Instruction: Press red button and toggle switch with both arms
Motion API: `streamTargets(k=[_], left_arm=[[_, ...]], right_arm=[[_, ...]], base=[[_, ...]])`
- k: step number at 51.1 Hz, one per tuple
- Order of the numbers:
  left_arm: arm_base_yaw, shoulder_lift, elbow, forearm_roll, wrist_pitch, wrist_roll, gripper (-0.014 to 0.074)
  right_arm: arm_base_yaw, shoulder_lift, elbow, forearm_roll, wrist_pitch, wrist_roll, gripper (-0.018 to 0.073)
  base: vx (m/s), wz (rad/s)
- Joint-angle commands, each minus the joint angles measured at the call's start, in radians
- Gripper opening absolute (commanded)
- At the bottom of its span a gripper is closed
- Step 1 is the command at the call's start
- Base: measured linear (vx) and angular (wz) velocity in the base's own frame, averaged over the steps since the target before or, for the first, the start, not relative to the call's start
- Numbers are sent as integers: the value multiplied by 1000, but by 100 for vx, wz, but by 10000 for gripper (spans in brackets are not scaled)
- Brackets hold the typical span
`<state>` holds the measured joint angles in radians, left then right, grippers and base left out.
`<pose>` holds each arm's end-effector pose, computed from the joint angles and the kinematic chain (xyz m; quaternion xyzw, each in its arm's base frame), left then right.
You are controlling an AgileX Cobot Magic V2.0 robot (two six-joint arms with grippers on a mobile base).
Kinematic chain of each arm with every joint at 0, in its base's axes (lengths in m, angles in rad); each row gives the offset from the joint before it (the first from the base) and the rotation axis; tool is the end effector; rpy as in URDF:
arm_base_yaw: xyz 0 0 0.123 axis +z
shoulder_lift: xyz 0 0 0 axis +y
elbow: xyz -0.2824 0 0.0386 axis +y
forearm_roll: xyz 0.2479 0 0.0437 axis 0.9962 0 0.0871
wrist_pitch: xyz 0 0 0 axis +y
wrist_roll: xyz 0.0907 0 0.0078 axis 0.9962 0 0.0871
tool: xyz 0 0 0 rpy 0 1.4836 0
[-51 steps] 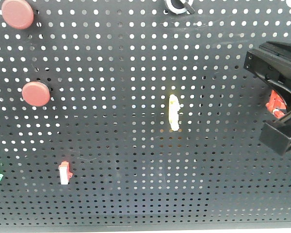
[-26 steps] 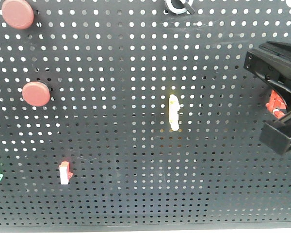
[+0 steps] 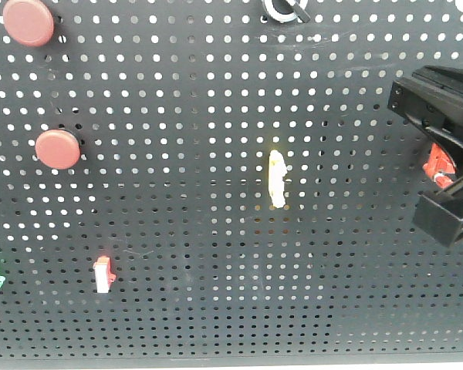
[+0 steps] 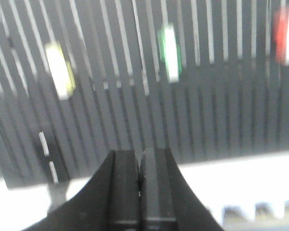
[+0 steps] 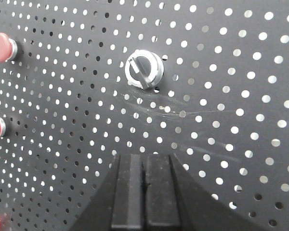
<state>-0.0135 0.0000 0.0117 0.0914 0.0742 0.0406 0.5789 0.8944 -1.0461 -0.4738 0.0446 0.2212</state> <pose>0.0570 -0.0001 0.2024 0.0489 0.7048 0.0442 0.7063 0.1526 0.0974 0.4659 -0.2484 0.5825 0.1195 0.7646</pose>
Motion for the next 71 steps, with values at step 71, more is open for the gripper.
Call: streamTargets(k=[71], left_arm=[[1, -26, 50, -60, 72, -7, 2]], right_arm=[[-477, -492, 650, 510, -173, -340, -3]], base=[[0, 0]])
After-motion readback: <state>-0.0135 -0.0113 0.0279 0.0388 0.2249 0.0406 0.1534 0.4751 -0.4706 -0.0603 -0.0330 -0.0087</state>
